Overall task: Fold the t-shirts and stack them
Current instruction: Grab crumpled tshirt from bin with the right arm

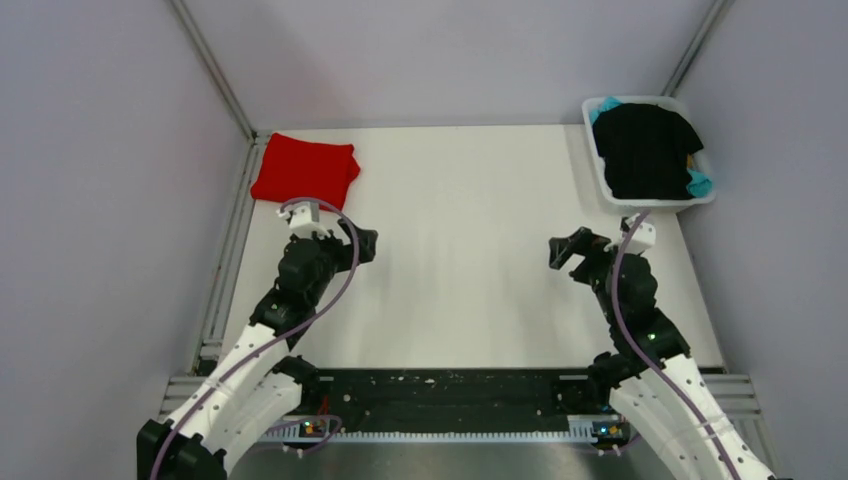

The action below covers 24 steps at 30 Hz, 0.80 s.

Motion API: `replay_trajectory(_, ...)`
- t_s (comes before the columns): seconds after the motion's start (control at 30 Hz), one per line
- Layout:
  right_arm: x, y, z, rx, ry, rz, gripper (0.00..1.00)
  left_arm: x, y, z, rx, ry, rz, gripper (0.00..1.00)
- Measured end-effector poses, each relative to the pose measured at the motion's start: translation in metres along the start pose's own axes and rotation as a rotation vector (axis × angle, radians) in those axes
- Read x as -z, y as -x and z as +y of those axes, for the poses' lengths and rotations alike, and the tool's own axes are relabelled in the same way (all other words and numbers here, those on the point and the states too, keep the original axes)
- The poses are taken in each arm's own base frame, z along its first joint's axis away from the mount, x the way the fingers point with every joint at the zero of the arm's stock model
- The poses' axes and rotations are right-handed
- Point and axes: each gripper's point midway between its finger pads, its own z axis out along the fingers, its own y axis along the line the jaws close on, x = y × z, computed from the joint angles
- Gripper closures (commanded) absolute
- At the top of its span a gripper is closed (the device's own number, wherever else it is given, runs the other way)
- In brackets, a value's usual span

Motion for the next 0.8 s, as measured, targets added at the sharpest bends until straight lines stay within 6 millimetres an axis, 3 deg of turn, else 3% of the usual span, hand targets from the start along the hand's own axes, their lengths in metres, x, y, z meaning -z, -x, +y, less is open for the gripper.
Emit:
replay_trajectory(0.17, -0.005, 0.013, 0.007, 0.022, 0.018, -0.041, 0.01, 0.0, 0.0, -0.002, 0.005, -0.01, 0.002, 0.01)
replay_trajectory(0.23, -0.01, 0.027, 0.014, 0.06, 0.014, -0.044, 0.01, 0.0, -0.001, -0.002, 0.005, -0.011, 0.004, 0.01)
replay_trajectory(0.3, -0.019, 0.056, 0.03, 0.094, 0.014, -0.069, 0.01, -0.002, -0.002, -0.002, 0.004, -0.008, 0.009, 0.01)
replay_trajectory(0.4, -0.037, 0.118, 0.058, 0.123, -0.005, -0.161, 0.01, -0.004, -0.006, 0.001, 0.0, 0.005, 0.023, 0.01)
replay_trajectory(0.5, -0.064, 0.158, 0.068, 0.158, -0.055, -0.194, 0.01, -0.006, -0.01, 0.004, -0.003, 0.018, 0.035, 0.01)
replay_trajectory(0.57, -0.092, 0.183, 0.054, 0.158, -0.123, -0.2, 0.01, -0.006, -0.009, 0.005, -0.003, 0.025, 0.031, 0.01)
replay_trajectory(0.63, -0.12, 0.197, 0.022, 0.151, -0.216, -0.181, 0.01, -0.006, -0.008, 0.007, -0.005, 0.032, 0.026, 0.01)
replay_trajectory(0.8, -0.177, 0.196, -0.078, 0.114, -0.42, -0.057, 0.01, -0.01, -0.009, 0.011, -0.008, 0.054, 0.023, 0.01)
